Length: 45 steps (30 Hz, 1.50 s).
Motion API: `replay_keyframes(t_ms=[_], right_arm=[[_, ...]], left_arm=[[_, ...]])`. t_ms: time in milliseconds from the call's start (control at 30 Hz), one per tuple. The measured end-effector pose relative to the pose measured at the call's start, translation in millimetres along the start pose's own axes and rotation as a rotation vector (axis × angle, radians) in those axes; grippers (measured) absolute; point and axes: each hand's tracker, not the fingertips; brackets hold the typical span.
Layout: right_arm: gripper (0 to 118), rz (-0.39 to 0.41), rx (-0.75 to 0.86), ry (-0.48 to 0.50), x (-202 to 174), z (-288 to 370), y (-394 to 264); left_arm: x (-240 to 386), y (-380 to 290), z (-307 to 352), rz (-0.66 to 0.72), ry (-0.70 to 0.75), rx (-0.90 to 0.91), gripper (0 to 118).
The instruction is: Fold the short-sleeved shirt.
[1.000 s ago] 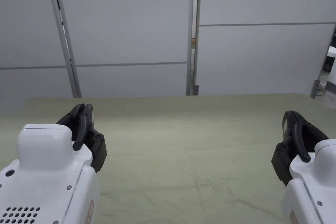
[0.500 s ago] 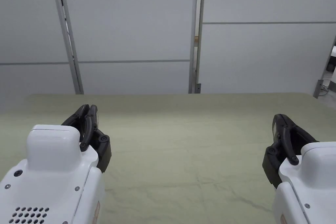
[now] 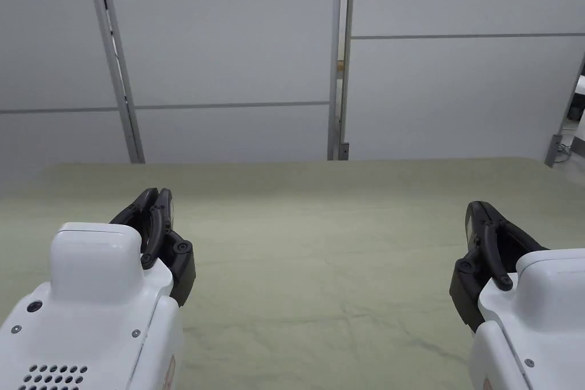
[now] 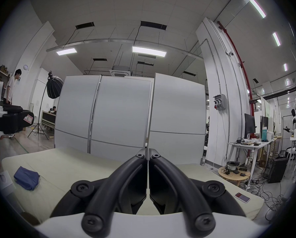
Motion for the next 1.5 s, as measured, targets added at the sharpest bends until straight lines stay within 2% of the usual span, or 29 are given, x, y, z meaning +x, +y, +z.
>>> replay_keyframes(t_ms=[533,567,600,633,700,733,967,1500], right_arm=[[5,-0.018,-0.029,0.009,0,-3,-2],[10,-0.019,-0.025,0.005,0,-2,-2],[30,-0.026,-0.010,0.002,1,-1,-2],[52,-0.034,-0.004,0.003,2,-1,-2],[111,-0.051,0.001,0.006,4,0,0],[117,-0.051,-0.002,0.000,4,-1,0],[117,-0.024,0.020,-0.008,0,4,8],[118,-0.019,0.007,0.013,-5,2,1]], left_arm=[[-2,-3,-1,0.022,-0.028,-0.021,11],[-2,-4,-1,0.023,-0.028,-0.022,15],[-3,-5,-1,0.029,-0.033,-0.023,27],[-4,-5,-2,0.035,-0.038,-0.024,48],[-5,-6,-2,0.055,-0.047,-0.031,114],[-5,-6,-3,0.063,-0.046,-0.043,117],[-6,-7,4,0.073,-0.029,-0.002,118],[-7,-8,5,0.079,-0.010,0.001,118]])
